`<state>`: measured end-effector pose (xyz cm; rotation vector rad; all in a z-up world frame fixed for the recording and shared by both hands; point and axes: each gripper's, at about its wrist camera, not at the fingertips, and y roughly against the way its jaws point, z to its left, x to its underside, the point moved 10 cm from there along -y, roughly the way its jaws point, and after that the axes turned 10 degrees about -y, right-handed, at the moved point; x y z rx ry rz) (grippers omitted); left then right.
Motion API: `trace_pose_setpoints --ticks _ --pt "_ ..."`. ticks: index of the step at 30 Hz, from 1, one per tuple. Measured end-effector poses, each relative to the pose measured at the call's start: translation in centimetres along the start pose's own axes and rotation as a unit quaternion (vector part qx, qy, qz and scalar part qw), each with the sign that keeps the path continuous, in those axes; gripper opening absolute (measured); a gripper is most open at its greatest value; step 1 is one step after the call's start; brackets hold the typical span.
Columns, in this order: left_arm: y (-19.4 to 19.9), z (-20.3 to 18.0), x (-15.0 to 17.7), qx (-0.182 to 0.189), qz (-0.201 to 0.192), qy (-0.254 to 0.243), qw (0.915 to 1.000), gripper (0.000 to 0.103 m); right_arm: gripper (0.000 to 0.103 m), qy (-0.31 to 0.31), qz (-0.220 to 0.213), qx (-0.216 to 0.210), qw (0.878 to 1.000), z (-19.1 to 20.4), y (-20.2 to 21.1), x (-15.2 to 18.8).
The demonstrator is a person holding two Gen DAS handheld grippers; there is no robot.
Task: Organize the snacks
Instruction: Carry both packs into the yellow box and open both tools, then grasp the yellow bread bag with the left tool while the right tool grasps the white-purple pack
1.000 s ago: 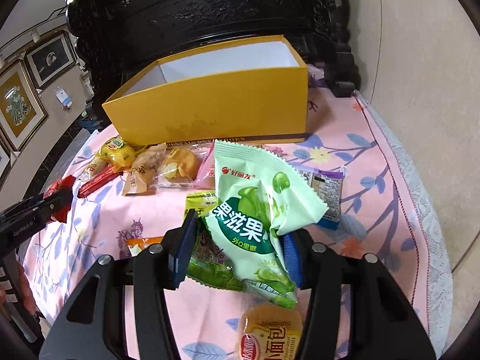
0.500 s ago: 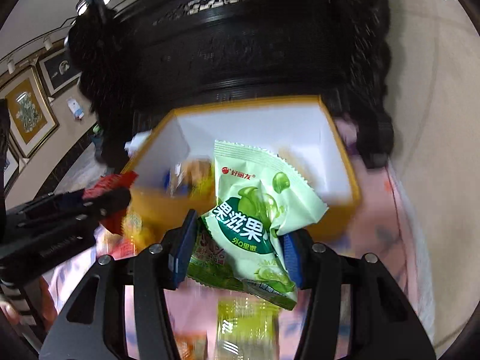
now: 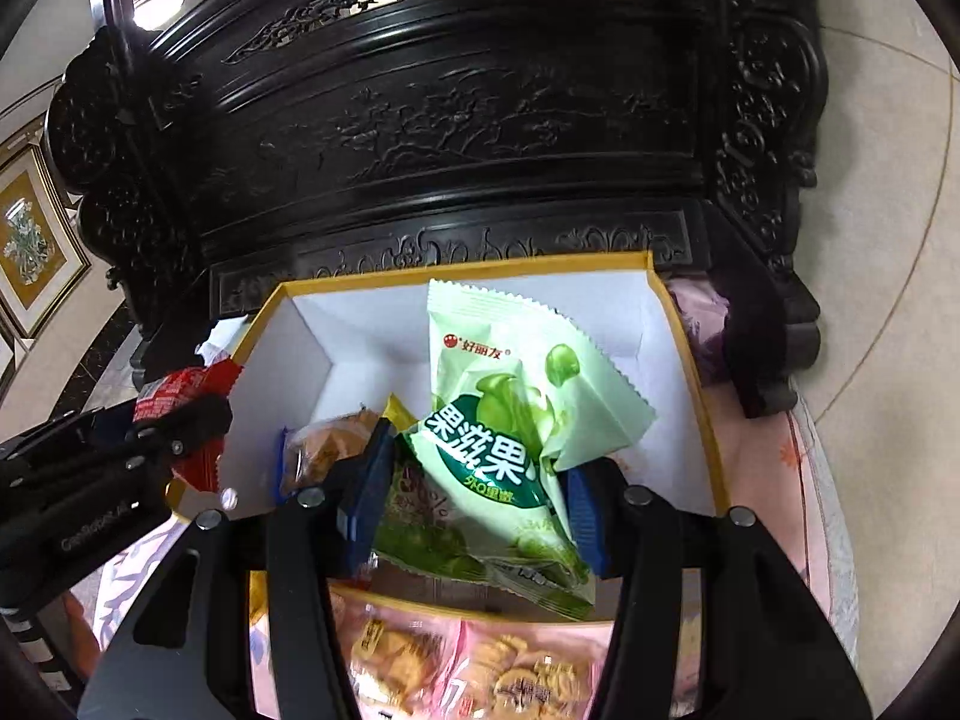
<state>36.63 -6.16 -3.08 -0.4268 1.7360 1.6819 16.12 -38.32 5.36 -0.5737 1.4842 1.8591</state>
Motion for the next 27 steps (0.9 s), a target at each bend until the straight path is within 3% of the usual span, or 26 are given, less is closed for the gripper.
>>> trace_pose_setpoints --ticks 2,3,4,10,15,18,20,22,27 --pt "-0.4 0.5 -0.3 -0.011 0.004 0.008 0.9999 0.071 0.072 0.011 -0.017 0.020 1.000 -0.2 -0.4 -1.0" --pt "-0.7 0.9 -0.4 -0.013 0.006 0.017 0.9997 0.093 0.077 0.014 -0.022 0.025 0.999 -0.4 -0.4 -1.4" --pt "-0.9 1.3 -0.4 -0.012 0.004 0.029 0.9995 0.095 0.077 0.015 -0.021 0.027 0.999 -0.5 -0.5 -1.5" --pt "-0.4 2.9 2.2 0.000 0.006 0.045 0.9990 0.095 0.077 0.016 0.001 0.018 1.000 -3.6 2.8 0.8" --pt "3.0 2.5 8.4 0.018 -0.017 0.032 0.9992 0.095 0.086 0.007 0.061 0.073 0.995 -10.4 4.6 9.7" --pt "4.0 1.7 13.3 0.037 -0.008 0.030 0.9988 0.095 0.086 -0.007 0.092 0.128 0.987 -14.8 4.0 14.9" --pt "4.1 1.1 16.5 0.046 0.006 0.027 0.9985 0.095 0.086 -0.025 0.116 0.134 0.984 -16.4 3.3 17.2" --pt "3.9 0.9 18.9 0.042 0.022 0.021 0.9987 0.095 0.086 -0.043 0.130 0.130 0.982 -17.1 2.7 18.2" --pt "3.7 1.5 23.0 0.026 0.055 0.016 0.9980 0.095 0.086 -0.044 0.119 0.127 0.984 -16.6 1.7 17.4"
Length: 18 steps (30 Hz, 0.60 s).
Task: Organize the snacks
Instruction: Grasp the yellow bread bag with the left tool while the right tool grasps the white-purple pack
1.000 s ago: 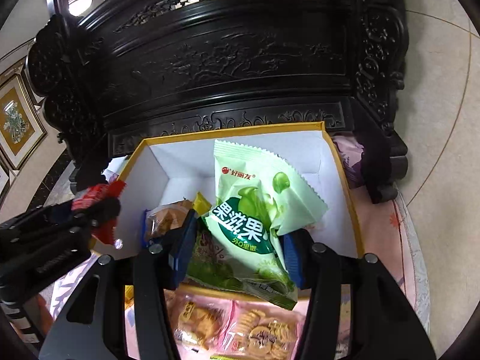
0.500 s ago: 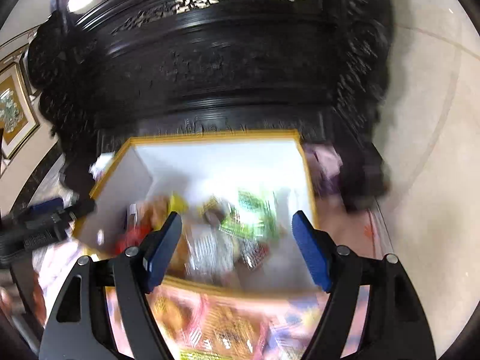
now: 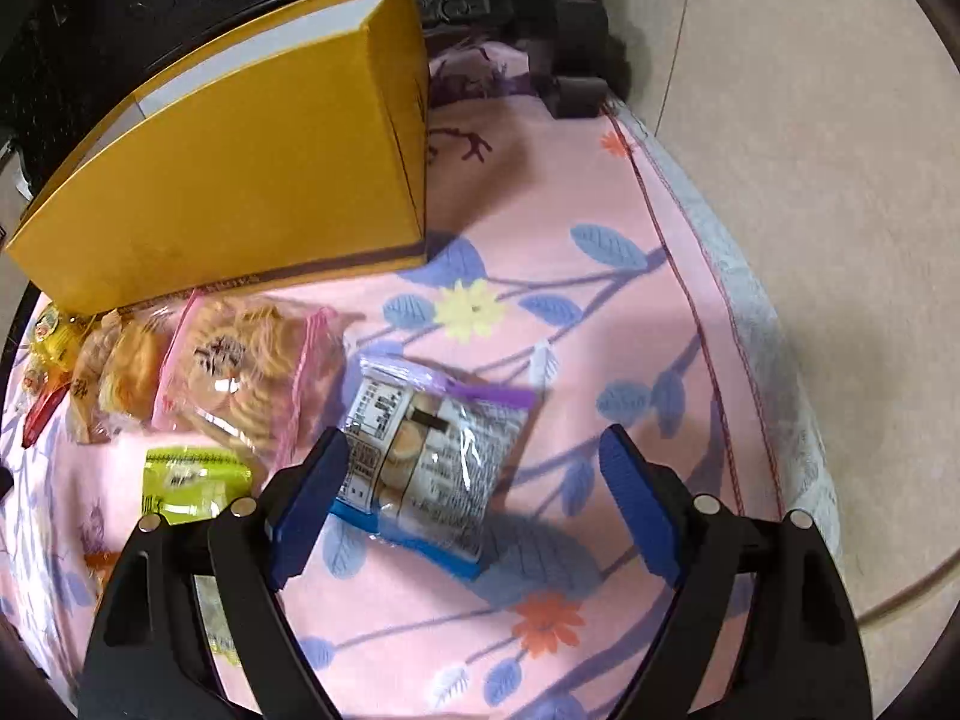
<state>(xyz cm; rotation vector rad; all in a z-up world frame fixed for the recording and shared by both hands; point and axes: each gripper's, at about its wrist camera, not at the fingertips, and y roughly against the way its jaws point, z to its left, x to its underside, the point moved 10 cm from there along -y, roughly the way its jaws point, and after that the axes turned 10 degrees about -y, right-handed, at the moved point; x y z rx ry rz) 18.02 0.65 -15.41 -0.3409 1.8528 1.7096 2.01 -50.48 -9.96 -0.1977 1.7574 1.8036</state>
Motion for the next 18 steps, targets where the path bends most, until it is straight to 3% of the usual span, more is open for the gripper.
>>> trace_pose_setpoints --ticks 5,6,8,10,13,18 --pt "0.5 0.9 2.1 -0.004 0.012 0.014 0.9998 0.095 0.086 0.016 0.019 -0.015 1.000 2.4 -2.0 0.8" --pt "0.7 1.2 2.3 -0.007 0.012 0.015 0.9998 0.095 0.081 0.027 0.011 -0.012 1.000 2.7 -2.0 0.8" --pt "1.1 2.2 2.5 -0.017 0.011 0.024 0.9995 0.095 0.049 0.042 0.000 -0.011 0.999 2.9 -1.6 0.6" --pt "1.5 3.4 2.6 -0.026 0.009 0.034 0.9990 0.095 0.035 0.027 0.005 -0.033 0.999 2.7 -1.4 0.5" --pt "2.2 5.8 2.1 -0.049 -0.002 0.053 0.9973 0.095 0.028 0.022 -0.006 -0.039 0.999 2.4 -0.1 0.9" --pt "1.7 8.9 -0.9 -0.080 -0.011 0.064 0.9947 0.095 0.026 0.002 -0.024 -0.072 0.997 2.1 2.5 1.7"
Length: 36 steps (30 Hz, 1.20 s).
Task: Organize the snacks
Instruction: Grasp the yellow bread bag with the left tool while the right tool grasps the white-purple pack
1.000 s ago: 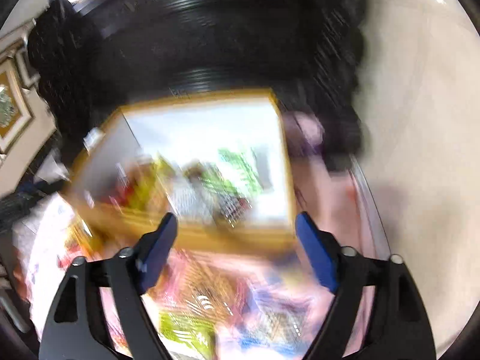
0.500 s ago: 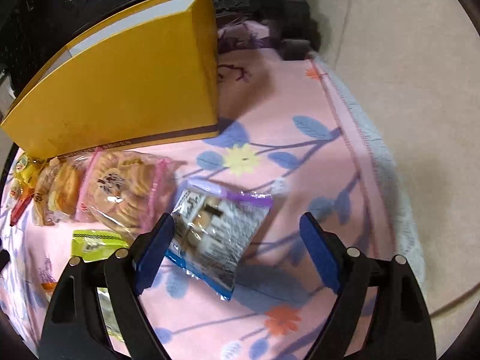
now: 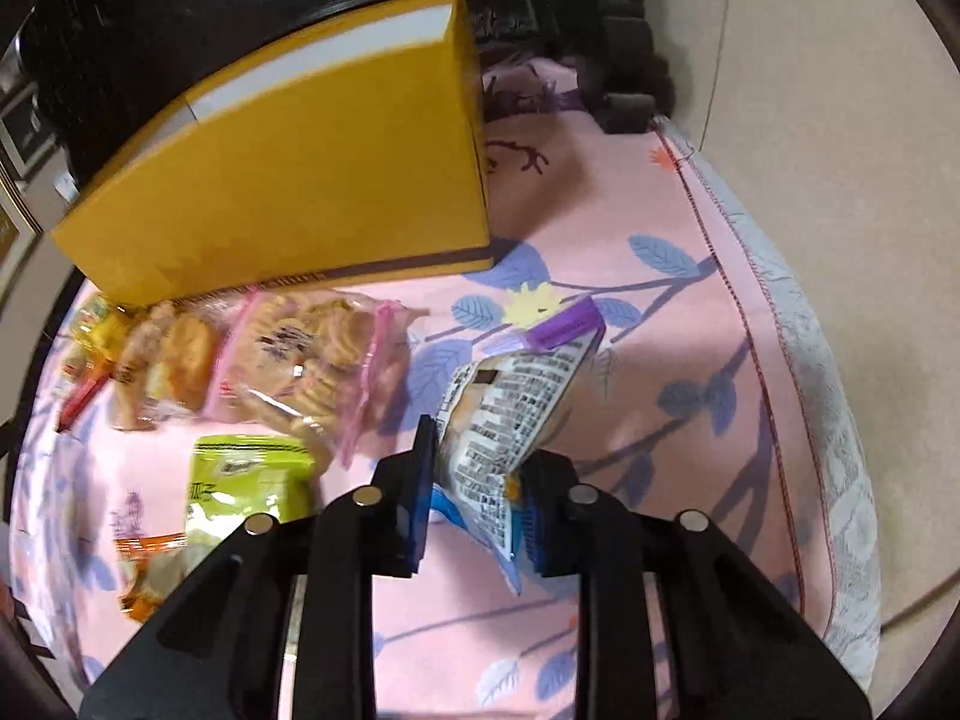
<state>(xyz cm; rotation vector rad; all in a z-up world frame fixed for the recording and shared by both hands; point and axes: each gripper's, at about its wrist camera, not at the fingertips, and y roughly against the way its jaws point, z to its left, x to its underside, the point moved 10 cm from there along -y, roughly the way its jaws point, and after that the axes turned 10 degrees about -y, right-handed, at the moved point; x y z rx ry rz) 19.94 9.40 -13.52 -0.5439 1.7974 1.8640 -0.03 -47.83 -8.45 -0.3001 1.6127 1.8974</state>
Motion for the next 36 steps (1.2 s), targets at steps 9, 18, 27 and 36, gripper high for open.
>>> trace_pose_setpoints --ticks 9,18,27,36 --pt "-5.9 -4.6 -6.7 0.007 0.023 -0.026 0.9994 0.095 0.026 -0.007 -0.017 -0.039 0.999 1.2 2.5 0.4" --pt "-11.9 -4.5 -6.5 -0.053 0.049 0.024 0.9971 0.094 0.026 -0.005 -0.017 -0.051 0.999 1.3 1.9 -0.7" --pt "-10.7 -4.8 -5.0 -0.010 0.034 0.021 0.9992 0.042 0.026 0.002 -0.018 -0.061 0.998 1.7 2.3 -0.2" --pt "-1.9 -5.4 -0.5 0.030 -0.018 -0.003 0.9994 0.042 0.026 0.016 -0.030 -0.068 0.997 3.3 3.9 0.2"
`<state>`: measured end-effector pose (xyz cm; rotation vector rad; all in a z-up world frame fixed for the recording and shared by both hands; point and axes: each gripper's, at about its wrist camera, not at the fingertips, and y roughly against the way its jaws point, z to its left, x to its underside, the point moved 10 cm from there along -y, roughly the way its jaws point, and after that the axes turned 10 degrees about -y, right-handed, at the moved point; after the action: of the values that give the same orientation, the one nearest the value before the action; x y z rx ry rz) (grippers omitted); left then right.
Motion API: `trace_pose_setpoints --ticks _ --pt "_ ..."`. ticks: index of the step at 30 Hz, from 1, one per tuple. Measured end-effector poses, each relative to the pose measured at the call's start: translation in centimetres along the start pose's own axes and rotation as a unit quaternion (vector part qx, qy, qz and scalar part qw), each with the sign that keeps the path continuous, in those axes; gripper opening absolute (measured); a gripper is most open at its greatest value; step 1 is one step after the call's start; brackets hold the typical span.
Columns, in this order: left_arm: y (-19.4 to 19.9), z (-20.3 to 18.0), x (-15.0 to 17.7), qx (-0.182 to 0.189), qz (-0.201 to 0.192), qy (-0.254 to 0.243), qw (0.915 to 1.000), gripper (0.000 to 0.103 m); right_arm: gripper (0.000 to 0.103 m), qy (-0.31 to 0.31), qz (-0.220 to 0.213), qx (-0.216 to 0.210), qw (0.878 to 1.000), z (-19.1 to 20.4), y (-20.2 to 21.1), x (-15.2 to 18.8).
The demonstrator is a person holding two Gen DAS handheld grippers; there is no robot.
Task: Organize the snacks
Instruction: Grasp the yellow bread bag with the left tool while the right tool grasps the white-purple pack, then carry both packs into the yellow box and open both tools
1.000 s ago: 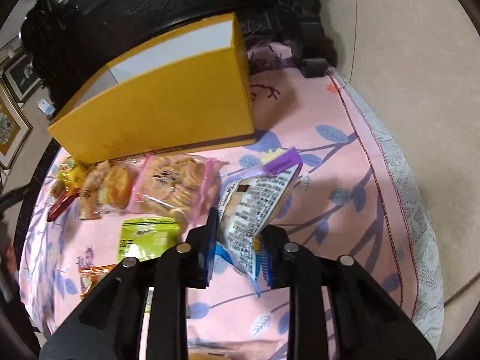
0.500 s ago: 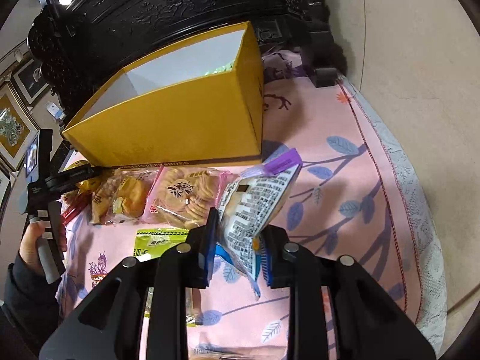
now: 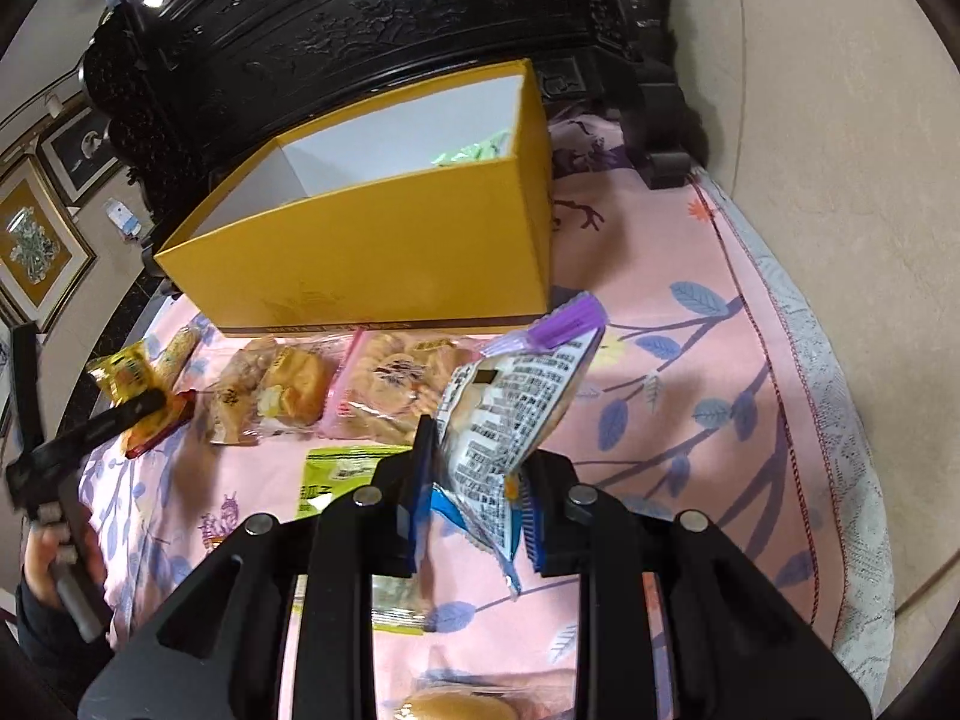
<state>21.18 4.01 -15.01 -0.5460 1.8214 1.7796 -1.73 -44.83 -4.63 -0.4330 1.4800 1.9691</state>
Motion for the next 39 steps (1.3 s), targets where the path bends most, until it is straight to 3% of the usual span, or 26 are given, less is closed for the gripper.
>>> trace_pose_setpoints --ticks 9,15,19,24,28,38,39 --pt "6.4 -6.1 -1.4 0.048 -0.051 -0.072 0.9949 0.042 0.026 0.037 0.001 -0.020 0.999 4.8 1.1 0.7" --pt "7.3 -8.4 -5.9 0.070 -0.071 -0.094 0.9906 0.042 0.026 0.064 -0.005 -0.033 0.997 8.5 1.4 -0.8" --pt "7.5 -9.1 -10.1 0.077 -0.087 -0.097 0.9885 0.042 0.026 0.072 -0.015 -0.054 0.996 11.6 1.5 -3.8" --pt "5.4 -9.8 -15.9 0.080 -0.074 -0.101 0.9889 0.042 0.026 0.067 -0.033 -0.053 0.996 14.0 0.6 -9.6" --pt "1.8 -10.0 -18.9 0.055 -0.049 -0.096 0.9927 0.042 0.026 0.052 -0.038 -0.042 0.997 14.4 -1.2 -13.6" --pt "-0.9 -9.6 -20.7 0.050 -0.038 -0.090 0.9939 0.043 0.026 0.033 -0.028 -0.030 0.999 13.2 -3.8 -15.6" --pt "-0.9 -9.7 -20.9 0.045 -0.039 -0.091 0.9941 0.050 0.031 0.029 -0.026 -0.023 0.999 12.9 -4.1 -15.9"
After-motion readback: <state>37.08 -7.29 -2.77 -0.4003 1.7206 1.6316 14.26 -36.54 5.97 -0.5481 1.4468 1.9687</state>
